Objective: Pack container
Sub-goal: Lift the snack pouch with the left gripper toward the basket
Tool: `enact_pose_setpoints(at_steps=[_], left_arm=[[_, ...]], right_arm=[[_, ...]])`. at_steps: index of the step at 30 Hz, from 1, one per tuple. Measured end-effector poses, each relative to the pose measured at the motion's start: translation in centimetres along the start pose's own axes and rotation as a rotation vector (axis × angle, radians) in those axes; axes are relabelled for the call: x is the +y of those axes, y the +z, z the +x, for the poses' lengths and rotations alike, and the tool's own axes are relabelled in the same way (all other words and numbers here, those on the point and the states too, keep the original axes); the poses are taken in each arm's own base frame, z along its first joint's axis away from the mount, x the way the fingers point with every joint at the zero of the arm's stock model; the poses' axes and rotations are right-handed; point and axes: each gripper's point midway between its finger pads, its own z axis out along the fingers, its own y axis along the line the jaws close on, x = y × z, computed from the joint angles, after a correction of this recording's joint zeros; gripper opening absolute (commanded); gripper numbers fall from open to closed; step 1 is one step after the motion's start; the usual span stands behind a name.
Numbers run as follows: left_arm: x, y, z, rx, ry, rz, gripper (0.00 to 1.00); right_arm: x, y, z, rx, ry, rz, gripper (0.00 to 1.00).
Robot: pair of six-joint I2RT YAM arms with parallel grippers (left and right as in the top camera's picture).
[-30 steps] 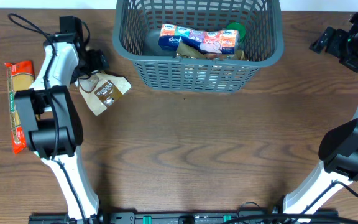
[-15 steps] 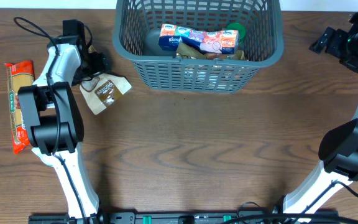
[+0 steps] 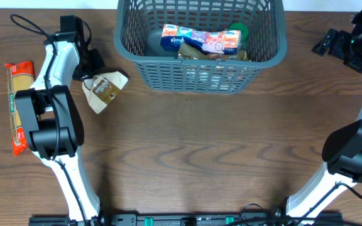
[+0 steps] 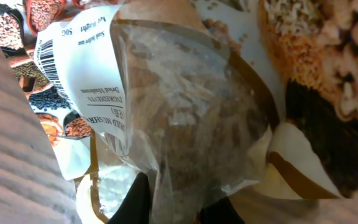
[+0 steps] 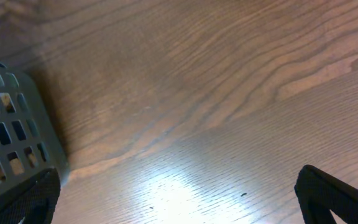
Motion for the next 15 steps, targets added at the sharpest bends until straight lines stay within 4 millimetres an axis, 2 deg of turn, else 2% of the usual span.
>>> enact_pose_setpoints(at_steps=[4,7,11,15], left_arm=[[0.1,-0.5,0.7,0.024,-0.001,-0.004,0.06],[0.1,-2.5,0.7,0.007,0.000,-0.001,0.06],[-0.3,-8.3,-0.5,-0.102,0.004,0.013,0.06],[-0.3,-15.5,-1.2,-0.247,0.007,0.027,0.06]], right_arm=[[0.0,0.0,0.0,0.002,-0.013,0.000,0.99],[0.0,0.0,0.1,0.003,-0.027,0.001,0.99],[0.0,0.0,0.1,0.003,-0.044,0.000,0.99],[0.0,0.0,0.1,0.004,-0.057,0.001,0.99]])
